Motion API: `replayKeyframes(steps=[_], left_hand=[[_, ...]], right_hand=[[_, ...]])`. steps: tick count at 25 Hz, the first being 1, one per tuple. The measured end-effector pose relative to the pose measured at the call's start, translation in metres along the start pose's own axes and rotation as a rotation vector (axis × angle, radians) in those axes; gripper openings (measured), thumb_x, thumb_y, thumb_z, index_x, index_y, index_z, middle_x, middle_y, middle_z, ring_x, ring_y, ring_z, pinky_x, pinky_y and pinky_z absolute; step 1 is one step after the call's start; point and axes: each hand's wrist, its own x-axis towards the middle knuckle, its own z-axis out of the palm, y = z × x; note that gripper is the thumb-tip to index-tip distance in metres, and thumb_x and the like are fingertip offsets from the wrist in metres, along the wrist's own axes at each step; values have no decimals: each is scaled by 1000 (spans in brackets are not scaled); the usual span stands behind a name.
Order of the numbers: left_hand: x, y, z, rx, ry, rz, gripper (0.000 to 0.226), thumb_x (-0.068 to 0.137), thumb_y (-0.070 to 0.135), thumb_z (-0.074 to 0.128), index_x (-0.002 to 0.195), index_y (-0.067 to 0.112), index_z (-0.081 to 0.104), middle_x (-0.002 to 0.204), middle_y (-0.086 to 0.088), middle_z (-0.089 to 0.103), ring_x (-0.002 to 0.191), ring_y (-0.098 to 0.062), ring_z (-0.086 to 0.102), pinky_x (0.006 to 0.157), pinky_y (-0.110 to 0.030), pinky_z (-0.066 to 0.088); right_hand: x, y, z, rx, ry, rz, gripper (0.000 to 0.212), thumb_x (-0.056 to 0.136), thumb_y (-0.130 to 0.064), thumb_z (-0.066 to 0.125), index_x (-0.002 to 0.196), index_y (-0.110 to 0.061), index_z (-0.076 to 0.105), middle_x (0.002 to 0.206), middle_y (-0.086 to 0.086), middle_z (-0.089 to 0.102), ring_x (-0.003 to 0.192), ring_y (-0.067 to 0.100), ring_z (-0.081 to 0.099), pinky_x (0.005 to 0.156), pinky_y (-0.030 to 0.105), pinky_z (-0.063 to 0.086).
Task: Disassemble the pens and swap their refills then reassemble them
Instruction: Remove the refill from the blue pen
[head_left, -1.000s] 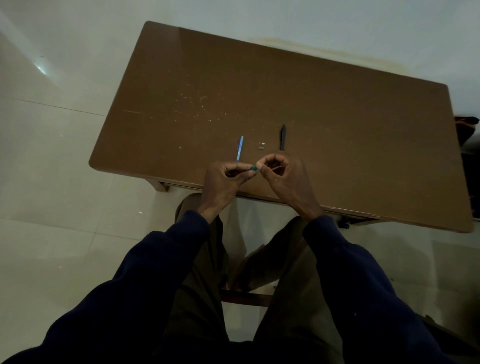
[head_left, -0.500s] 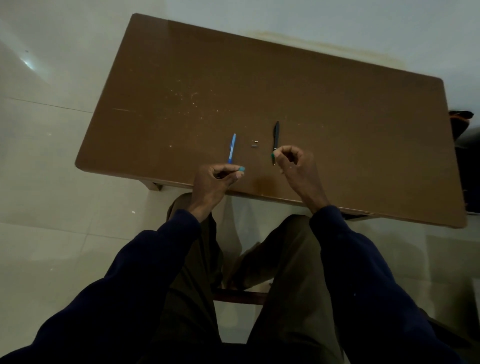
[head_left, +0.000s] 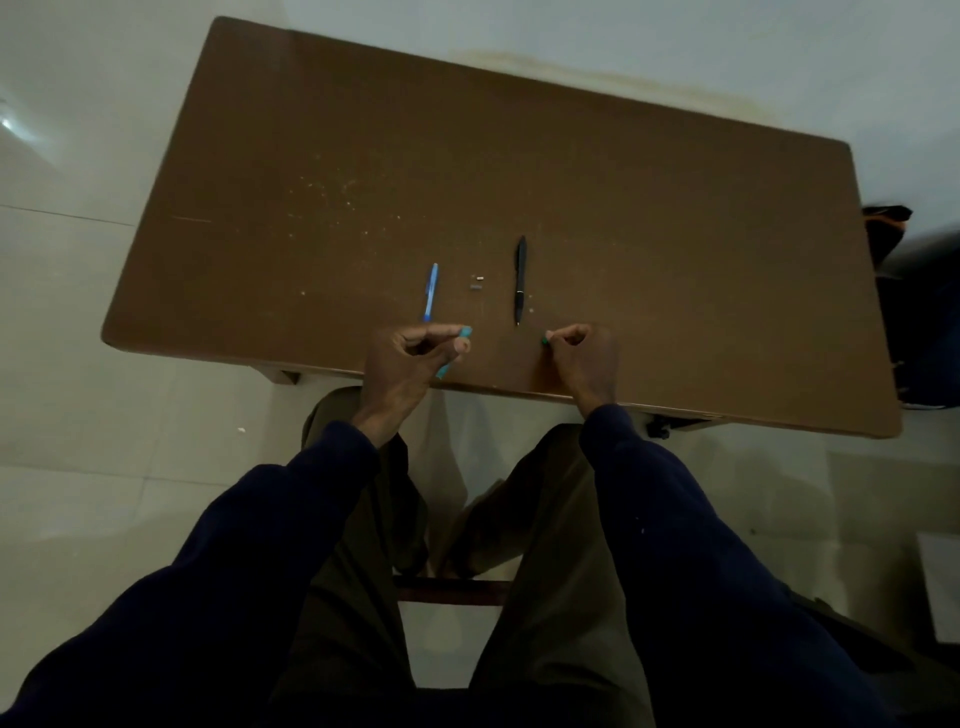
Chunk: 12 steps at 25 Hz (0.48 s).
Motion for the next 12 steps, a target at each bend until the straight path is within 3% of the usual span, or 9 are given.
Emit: replayKeyframes(steps=[3,6,9,12], left_hand=[[-2,4,0,-36,-10,12,23,84,19,82,105,12,78,96,-2,80,84,-23,78,78,-32,63],[-5,7,0,-66,-47,25,18,86,18,80,104,17,78,96,-3,80,83,-27,77,75,-31,63],[-7,7,1,-72,-60,59,20,88,15,78,107,18,78,99,-2,80,88,-23,77,75,-25,61],[-7,7,0,-9,-68,100,23,89,13,75,110,21,78,106,1,78,100,-21,74,83,-31,61]], right_hand=[[-12,-3,-4,80,32,-43,11,97,-22,68,89,-17,73,86,-1,71,76,6,62,78,32,57],[-33,-13,-5,201,-108,-157,9,97,-20,68,101,-17,75,98,-2,74,90,10,69,85,30,59],[-56,-32,-2,296,-195,-276,14,95,-17,70,96,-30,75,95,-8,76,87,7,72,80,25,60],[-66,-48,-1,331,-253,-356,21,96,-14,70,94,-35,72,91,-13,75,82,2,72,75,20,59]])
